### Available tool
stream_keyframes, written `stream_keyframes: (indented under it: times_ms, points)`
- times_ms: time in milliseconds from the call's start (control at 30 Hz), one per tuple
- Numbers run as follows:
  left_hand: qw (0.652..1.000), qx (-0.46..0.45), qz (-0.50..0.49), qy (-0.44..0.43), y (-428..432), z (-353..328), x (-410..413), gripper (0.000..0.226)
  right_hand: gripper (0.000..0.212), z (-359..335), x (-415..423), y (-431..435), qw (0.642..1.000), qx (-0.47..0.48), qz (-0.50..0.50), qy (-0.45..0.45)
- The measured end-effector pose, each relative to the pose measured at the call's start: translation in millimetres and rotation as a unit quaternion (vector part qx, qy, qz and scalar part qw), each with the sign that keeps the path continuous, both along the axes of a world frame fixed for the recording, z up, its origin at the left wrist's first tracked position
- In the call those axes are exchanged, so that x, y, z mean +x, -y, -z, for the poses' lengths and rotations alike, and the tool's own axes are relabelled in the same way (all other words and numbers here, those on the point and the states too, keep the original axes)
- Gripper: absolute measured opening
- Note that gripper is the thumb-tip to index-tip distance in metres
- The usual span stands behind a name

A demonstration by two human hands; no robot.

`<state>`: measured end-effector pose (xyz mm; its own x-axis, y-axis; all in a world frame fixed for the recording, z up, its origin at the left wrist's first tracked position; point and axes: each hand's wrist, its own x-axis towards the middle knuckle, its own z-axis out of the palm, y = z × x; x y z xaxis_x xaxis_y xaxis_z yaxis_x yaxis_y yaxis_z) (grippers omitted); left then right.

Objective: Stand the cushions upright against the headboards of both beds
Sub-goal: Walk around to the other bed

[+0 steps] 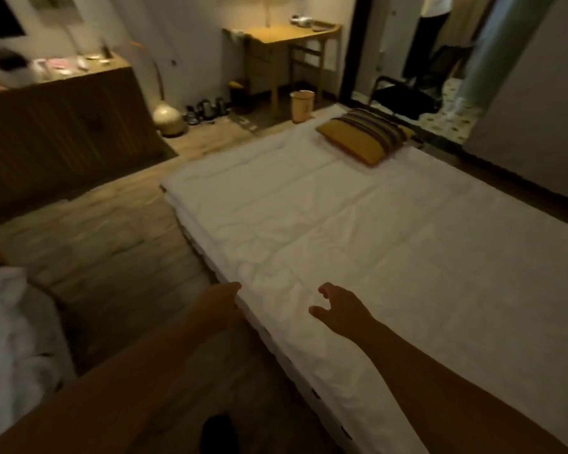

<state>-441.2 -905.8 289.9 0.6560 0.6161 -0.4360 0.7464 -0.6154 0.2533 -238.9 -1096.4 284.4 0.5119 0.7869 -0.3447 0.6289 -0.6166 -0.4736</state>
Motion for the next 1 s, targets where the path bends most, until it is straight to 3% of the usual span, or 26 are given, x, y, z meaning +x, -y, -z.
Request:
stream_keyframes:
  times_ms: [200, 467, 733, 1000]
  points:
    - [0.996, -0.014, -0.092, -0.005, -137, 1, -88, 0.055, 0.066, 7, -55, -180, 0.996, -0.021, -0.085, -0.004]
    - [0.984, 0.006, -0.18, 0.008, -280, -11, -163, 0.056, 0.068, 9, -114, -366, 0.983, -0.028, -0.184, -0.003]
    - [0.976, 0.011, -0.216, 0.008, -423, 11, -167, 0.067, 0.064, 21, -98, -536, 0.974, -0.025, -0.226, 0.003]
    - [0.976, 0.027, -0.217, -0.018, -601, 23, -108, 0.066, 0.065, 34, -43, -718, 0.976, -0.007, -0.216, -0.03]
